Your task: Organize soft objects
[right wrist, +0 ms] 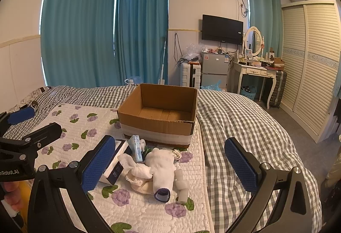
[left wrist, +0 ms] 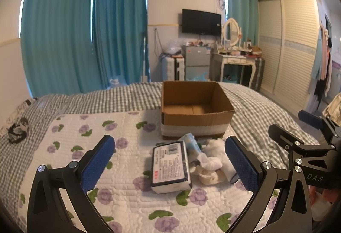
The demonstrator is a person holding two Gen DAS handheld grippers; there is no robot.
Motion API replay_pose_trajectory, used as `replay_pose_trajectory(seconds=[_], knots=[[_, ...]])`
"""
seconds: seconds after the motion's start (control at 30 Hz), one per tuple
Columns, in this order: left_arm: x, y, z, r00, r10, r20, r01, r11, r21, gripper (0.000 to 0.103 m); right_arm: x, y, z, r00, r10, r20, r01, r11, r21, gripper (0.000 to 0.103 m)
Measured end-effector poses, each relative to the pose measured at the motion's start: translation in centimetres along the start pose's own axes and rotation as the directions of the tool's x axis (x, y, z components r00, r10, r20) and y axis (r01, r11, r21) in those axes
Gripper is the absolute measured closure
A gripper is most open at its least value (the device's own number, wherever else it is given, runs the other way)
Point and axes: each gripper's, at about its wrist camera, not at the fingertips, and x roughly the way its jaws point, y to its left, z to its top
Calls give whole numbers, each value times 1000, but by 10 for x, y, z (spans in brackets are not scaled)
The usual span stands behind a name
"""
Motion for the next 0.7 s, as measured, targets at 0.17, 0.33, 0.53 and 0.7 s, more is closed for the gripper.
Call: replay_pose_trajectory(seconds=[0.17, 0.33, 0.53, 0.7], knots=[[0, 1, 0, 1000, 2, 2, -2, 1000, 1, 0, 0, 0, 0, 1000, -4, 1, 4, 1000, 0, 0], [-1, 0, 0, 1000, 4, 2, -4, 1000, 1, 0, 0, 0, 1, 1000, -5, 1, 5, 1000, 1, 0], [-6, 3, 4, 1000, 16, 18, -16, 1000, 3, 0, 0, 0, 3, 1000, -10, -5, 10, 1000, 3, 0], [-3, 4, 3, 1000, 21, 4, -21, 1000, 0, 0, 0, -3, 3, 1000, -12, -17, 12, 1000, 15, 0]])
